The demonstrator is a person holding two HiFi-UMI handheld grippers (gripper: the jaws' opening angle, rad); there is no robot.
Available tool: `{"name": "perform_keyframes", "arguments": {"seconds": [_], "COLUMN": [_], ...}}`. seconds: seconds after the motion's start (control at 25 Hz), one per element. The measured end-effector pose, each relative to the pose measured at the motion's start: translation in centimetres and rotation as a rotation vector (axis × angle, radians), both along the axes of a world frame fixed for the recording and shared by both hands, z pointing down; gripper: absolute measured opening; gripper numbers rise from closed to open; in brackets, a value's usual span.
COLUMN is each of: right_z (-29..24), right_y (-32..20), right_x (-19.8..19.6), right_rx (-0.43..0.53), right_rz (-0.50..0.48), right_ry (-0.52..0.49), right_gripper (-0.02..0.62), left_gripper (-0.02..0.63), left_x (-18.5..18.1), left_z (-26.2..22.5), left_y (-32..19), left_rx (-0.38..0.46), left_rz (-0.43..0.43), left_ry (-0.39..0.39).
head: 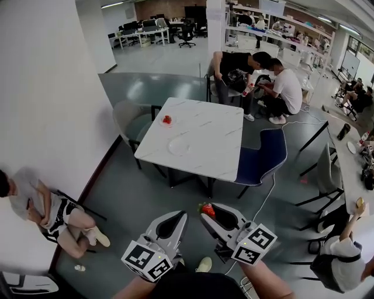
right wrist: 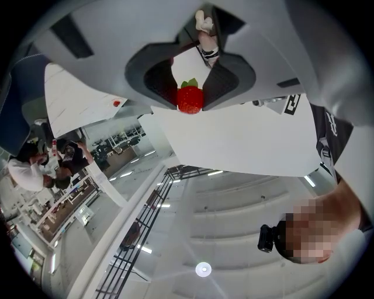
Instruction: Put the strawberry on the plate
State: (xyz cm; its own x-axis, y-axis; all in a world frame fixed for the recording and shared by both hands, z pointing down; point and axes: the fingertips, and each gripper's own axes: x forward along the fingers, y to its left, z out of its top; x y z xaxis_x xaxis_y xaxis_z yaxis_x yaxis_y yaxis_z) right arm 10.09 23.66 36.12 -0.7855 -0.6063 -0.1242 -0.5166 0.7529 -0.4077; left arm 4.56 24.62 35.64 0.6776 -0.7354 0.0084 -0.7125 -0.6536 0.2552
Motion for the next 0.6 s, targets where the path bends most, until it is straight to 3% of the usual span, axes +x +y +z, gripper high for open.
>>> {"name": "perform_keyframes", "arguments": {"seconds": [0.24,0.6], "right_z": [-0.2,-0.3], "right_y": [-0.9,-6.3], "right_x": [-1.1,-3.4], "right_rx": [-0.004,-0.002], "right_rz": [-0.028,0.011], "right_ry": [0.018,0.073], "right_gripper": [0.138,0.138], "left_gripper": [0.011,0.010], "left_x": [-1.3,-3.6], "left_z": [-0.1,0.0], "left_y": [-1.0,-6.8], "left_rx": [-0.008,0.010], "left_rz": [-0.055,-0.042], "left_ry": [-0.006,0.008]}}
